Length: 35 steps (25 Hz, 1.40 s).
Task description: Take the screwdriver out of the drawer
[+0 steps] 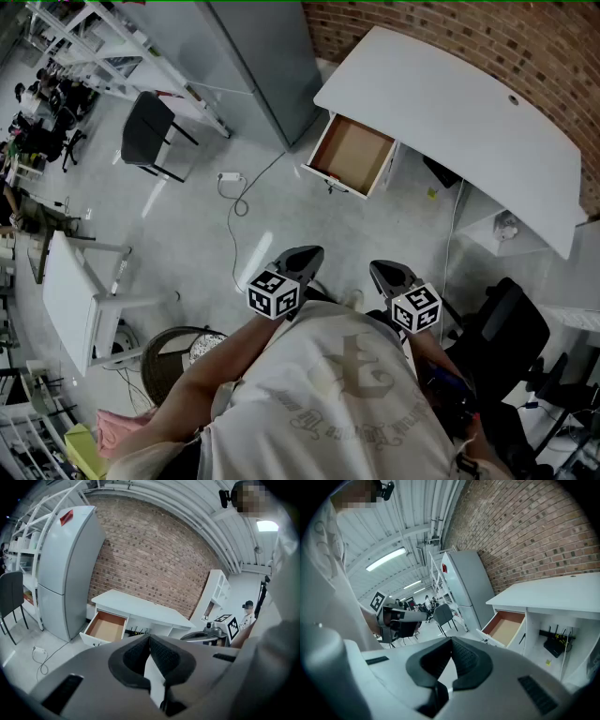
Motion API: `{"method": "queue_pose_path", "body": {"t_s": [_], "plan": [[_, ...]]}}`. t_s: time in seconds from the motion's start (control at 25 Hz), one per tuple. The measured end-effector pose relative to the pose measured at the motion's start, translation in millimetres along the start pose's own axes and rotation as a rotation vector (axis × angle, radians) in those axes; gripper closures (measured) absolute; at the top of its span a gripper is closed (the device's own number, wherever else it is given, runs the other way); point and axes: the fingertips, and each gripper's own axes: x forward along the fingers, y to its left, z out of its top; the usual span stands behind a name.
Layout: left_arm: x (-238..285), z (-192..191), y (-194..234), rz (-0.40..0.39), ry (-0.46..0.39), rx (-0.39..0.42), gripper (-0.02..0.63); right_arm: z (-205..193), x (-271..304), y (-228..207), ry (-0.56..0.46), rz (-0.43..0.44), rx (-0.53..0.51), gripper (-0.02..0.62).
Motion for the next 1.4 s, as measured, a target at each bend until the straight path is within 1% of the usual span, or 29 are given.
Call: {"method": "queue_pose_path", "body": {"t_s": [0.16, 0.4, 0.68, 1.0, 1.4], "plan": [[-3.8, -8.2, 3.3, 0.006, 0.012, -0.002, 0.584, -2.2, 3.8, 2.5, -0.012, -0.003, 0.006, 0.572], [-9.3, -6.4, 7.5, 0.017, -0.009, 0.002, 0.584, -6.7, 6.8, 5.8, -0.019, -0.014, 0.007, 0.572], [-7.2, -10.8, 5.4, 0.012, -0.01, 0.004, 0.584, -0.4, 1.5, -4.5, -0.039, -0.05, 0.022, 0.572], [-13.0, -11.4, 13.9, 0.034, -0.026, -0.011, 0.584, 8.9, 3.3, -9.5, -0.039, -0.06, 0.017, 0.572], [-15.1, -12.9, 12.6, 0.035, -0.045, -0.019, 0.584, 1.2, 1.1, -4.8, -0.016, -0.066, 0.022, 0.572]]}}
